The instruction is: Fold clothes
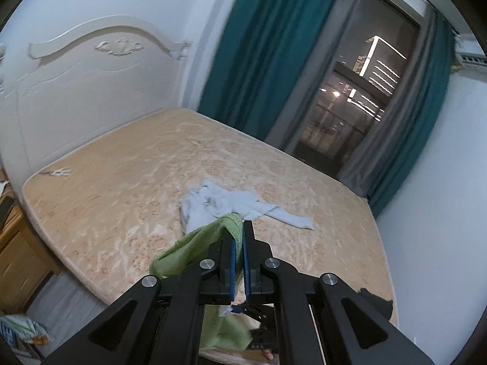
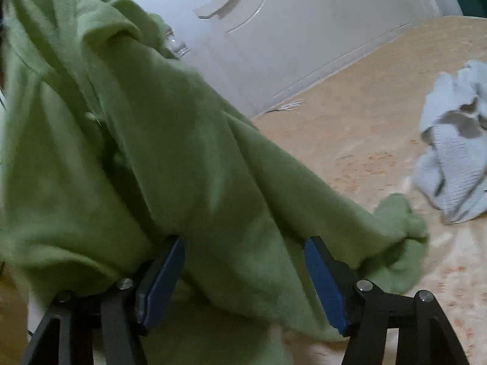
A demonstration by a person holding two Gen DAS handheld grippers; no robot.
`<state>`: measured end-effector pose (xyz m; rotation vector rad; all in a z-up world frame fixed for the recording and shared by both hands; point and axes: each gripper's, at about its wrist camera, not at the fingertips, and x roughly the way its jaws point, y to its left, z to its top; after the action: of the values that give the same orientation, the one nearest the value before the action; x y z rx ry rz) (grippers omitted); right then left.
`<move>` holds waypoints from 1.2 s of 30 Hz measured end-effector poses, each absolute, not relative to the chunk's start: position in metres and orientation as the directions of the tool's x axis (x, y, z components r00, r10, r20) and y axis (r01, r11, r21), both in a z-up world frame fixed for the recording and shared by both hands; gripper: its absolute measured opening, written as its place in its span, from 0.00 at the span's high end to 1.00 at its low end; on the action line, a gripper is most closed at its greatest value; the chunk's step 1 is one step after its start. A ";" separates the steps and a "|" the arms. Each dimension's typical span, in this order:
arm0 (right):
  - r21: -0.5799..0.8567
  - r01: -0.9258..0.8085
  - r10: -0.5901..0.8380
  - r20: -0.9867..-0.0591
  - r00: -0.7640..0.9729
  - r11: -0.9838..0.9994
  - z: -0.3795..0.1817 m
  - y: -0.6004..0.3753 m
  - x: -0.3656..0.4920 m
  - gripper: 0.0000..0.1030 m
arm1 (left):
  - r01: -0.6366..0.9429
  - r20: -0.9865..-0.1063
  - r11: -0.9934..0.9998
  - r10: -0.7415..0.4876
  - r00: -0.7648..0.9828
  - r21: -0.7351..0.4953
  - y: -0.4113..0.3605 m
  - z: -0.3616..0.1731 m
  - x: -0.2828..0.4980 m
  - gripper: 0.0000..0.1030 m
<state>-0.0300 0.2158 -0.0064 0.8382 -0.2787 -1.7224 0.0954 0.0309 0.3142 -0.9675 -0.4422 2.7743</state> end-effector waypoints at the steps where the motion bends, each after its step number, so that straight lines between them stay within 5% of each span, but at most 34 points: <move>1: 0.583 0.750 -0.927 -0.360 -0.104 -0.311 -0.002 0.218 -0.026 0.33 | -0.049 -0.581 -0.942 0.245 -0.776 -0.331 0.028 0.313 0.096 0.97; 13: 0.462 0.857 -0.944 -0.322 -0.076 -0.227 0.037 0.189 0.055 0.32 | 0.007 -0.579 -0.923 0.235 -0.781 -0.384 0.014 0.314 0.091 0.97; 21: 0.397 0.797 -0.833 -0.507 -0.223 -0.455 0.009 0.131 0.088 0.33 | 0.033 -0.565 -0.908 0.232 -0.792 -0.419 0.007 0.316 0.100 0.97; 22: 0.394 0.772 -0.812 -0.524 -0.258 -0.499 0.006 0.129 0.088 0.36 | 0.037 -0.565 -0.907 0.229 -0.792 -0.419 0.007 0.317 0.102 0.97; 23: 0.403 0.750 -0.802 -0.529 -0.277 -0.525 0.005 0.129 0.087 0.55 | 0.040 -0.566 -0.907 0.227 -0.793 -0.420 0.006 0.317 0.104 0.97; 24: 0.414 0.727 -0.792 -0.536 -0.292 -0.548 0.003 0.131 0.084 0.89 | 0.044 -0.566 -0.906 0.224 -0.793 -0.421 0.005 0.317 0.106 0.97; 25: 0.429 0.703 -0.783 -0.546 -0.299 -0.567 0.002 0.134 0.079 0.97 | 0.050 -0.565 -0.905 0.220 -0.795 -0.423 0.003 0.318 0.108 0.97; 36: 0.430 0.394 -0.554 -0.357 -0.753 -0.812 0.112 0.289 0.033 0.98 | 0.022 -0.455 -0.850 0.260 -0.852 -0.526 -0.023 0.333 0.139 0.97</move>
<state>0.0327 0.2887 0.1116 0.6510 -0.4508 -2.4989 0.1394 -0.0227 0.3325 -0.7982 -0.8028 2.7921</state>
